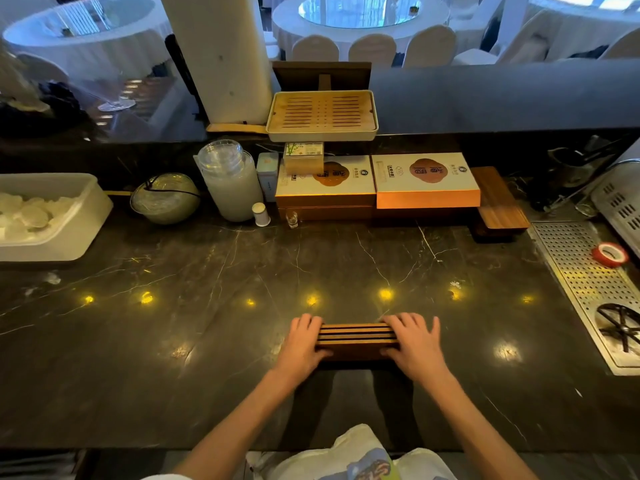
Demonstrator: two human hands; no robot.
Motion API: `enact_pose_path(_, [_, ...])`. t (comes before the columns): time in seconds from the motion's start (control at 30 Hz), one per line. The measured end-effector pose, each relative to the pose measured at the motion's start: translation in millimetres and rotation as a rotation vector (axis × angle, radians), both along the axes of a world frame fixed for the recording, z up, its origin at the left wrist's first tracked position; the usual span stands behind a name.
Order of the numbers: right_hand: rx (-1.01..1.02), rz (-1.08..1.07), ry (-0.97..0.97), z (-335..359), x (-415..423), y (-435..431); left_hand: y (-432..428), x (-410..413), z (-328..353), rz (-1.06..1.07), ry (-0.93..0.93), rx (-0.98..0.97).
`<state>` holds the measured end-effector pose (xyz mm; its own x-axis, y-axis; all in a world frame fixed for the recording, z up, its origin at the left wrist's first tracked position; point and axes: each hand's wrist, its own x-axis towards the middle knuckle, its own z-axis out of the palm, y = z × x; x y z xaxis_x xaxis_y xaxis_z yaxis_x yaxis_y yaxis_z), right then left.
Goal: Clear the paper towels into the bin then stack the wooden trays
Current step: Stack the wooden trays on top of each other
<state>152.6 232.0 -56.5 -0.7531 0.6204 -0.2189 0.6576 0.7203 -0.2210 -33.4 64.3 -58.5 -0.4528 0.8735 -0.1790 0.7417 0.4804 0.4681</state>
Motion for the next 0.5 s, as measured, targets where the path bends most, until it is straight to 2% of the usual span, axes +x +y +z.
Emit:
enact_pose_path(0.1, [-0.34,-0.132,0.213,-4,25,19,-12,-7,0,0.104,-0.37,0.132])
enact_pose_path(0.17, [-0.664,-0.243,0.397,-6,38,20,-17,-5,-2,0.193,-0.506,0.195])
enact_pose_path(0.23, [-0.867,-0.367,0.532,-10,45,13,-21,-1,-4,0.267,-0.622,0.239])
enact_pose_path(0.3, [-0.93,-0.436,0.575,-13,48,7,-24,2,-6,0.316,-0.679,0.258])
enact_pose_path(0.4, [-0.93,-0.388,0.482,-5,47,11,-25,2,-6,0.296,-0.641,0.214])
enact_pose_path(0.47, [-0.827,-0.293,0.373,4,41,16,-22,-2,-3,0.23,-0.544,0.139])
enact_pose_path(0.5, [-0.711,-0.244,0.305,8,36,17,-20,-3,-1,0.193,-0.489,0.102])
